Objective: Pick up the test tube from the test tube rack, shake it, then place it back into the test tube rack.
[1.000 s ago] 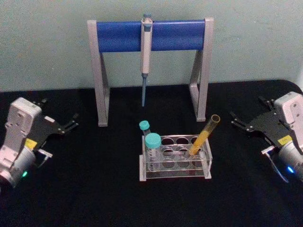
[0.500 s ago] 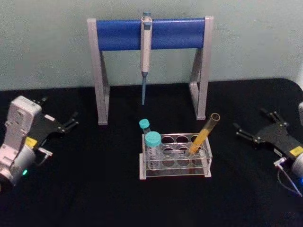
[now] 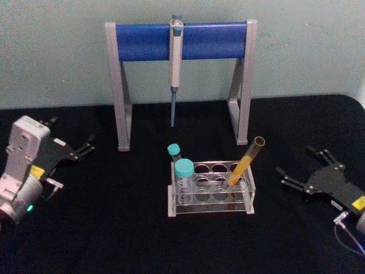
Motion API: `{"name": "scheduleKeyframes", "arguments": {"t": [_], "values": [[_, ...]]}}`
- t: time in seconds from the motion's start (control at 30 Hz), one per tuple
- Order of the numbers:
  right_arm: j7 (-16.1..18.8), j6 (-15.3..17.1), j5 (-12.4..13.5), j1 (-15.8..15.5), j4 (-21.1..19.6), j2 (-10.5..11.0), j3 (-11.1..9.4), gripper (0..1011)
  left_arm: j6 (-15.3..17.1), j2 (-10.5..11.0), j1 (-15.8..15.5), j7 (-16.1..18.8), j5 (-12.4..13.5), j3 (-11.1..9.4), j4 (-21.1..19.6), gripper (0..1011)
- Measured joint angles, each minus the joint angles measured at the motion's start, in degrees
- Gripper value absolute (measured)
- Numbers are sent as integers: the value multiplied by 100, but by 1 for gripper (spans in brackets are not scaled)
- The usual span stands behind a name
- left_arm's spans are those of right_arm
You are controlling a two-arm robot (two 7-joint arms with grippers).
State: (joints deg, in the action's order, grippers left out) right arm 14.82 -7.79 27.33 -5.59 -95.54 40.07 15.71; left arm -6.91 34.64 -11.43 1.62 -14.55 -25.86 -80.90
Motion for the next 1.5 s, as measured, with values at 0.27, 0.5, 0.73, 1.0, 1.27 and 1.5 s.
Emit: {"name": "scheduleKeyframes", "arguments": {"t": [0.27, 0.5, 0.73, 1.0, 1.27, 1.5], "values": [[246, -71, -52, -192, -202, -16, -44, 1000, 0, 0, 0, 0, 0, 0, 0, 1002], [441, -91, -128, -106, -156, -193, 24, 1000, 0, 0, 0, 0, 0, 0, 0, 1001], [564, -103, -298, 138, 27, -474, 163, 1000, 0, 0, 0, 0, 0, 0, 0, 1001], [686, -181, -523, 450, 308, -783, 288, 1000, 0, 0, 0, 0, 0, 0, 0, 1001], [791, -183, -611, 719, 652, -1102, 318, 1000, 0, 0, 0, 0, 0, 0, 0, 1001], [850, -182, -677, 892, 912, -1313, 298, 1000, 0, 0, 0, 0, 0, 0, 0, 1001]]}}
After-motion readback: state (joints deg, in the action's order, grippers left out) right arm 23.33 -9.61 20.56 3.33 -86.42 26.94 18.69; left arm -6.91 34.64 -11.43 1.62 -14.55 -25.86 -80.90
